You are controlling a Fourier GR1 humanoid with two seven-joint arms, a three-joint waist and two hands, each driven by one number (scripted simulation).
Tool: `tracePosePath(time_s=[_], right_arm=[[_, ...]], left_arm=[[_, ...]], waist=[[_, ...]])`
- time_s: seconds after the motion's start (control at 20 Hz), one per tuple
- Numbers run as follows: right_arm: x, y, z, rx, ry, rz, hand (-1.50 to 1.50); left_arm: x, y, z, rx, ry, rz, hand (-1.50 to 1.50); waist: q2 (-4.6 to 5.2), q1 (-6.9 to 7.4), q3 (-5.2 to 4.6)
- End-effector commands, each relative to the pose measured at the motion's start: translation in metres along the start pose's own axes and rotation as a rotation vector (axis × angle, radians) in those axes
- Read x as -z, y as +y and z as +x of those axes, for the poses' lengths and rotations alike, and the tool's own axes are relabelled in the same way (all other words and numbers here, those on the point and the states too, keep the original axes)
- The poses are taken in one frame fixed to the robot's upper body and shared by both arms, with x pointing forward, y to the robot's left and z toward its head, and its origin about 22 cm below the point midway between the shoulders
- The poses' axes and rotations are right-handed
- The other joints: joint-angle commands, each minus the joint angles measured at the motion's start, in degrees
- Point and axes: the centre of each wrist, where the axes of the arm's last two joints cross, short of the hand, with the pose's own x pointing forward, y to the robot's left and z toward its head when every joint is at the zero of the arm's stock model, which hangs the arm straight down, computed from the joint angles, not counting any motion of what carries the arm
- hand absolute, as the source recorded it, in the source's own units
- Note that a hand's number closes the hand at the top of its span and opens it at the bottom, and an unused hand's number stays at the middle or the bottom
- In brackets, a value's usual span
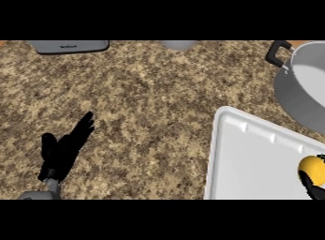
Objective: Pick the lemon from the tray and place it in the pot
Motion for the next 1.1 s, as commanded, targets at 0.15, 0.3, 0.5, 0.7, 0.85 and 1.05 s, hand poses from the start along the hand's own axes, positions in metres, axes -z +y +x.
tracePosePath(time_s=[0.15,0.3,0.5,0.7,0.85,1.05], right_arm=[[-0.022,-0.153,0.020,-0.246,-0.030,-0.155,1.50],[-0.037,-0.177,0.034,-0.328,-0.069,-0.185,1.50],[-0.012,-0.162,0.063,-0.440,-0.101,-0.201,1.50],[0.002,-0.156,0.104,-0.498,-0.080,-0.190,1.50],[0.045,-0.151,0.133,-0.530,-0.067,-0.217,1.50],[0.075,-0.147,0.193,-0.590,-0.058,-0.176,1.50]], left_arm=[[0.009,-0.015,0.008,0.010,-0.024,-0.068,0.00],[0.019,-0.010,0.009,0.013,-0.010,-0.077,0.00],[0.007,-0.003,0.015,0.024,-0.027,-0.066,0.00],[0.018,-0.030,0.006,0.018,-0.024,-0.087,0.00],[0.019,-0.019,-0.001,0.022,-0.016,-0.090,0.00],[0.011,-0.020,0.014,0.025,-0.027,-0.093,0.00]], waist=[[1.11,3.02,-0.01],[1.14,2.95,-0.08],[1.13,4.02,-0.13],[1.17,3.64,-0.17],[1.32,4.49,-0.12],[1.21,4.96,-0.12]])
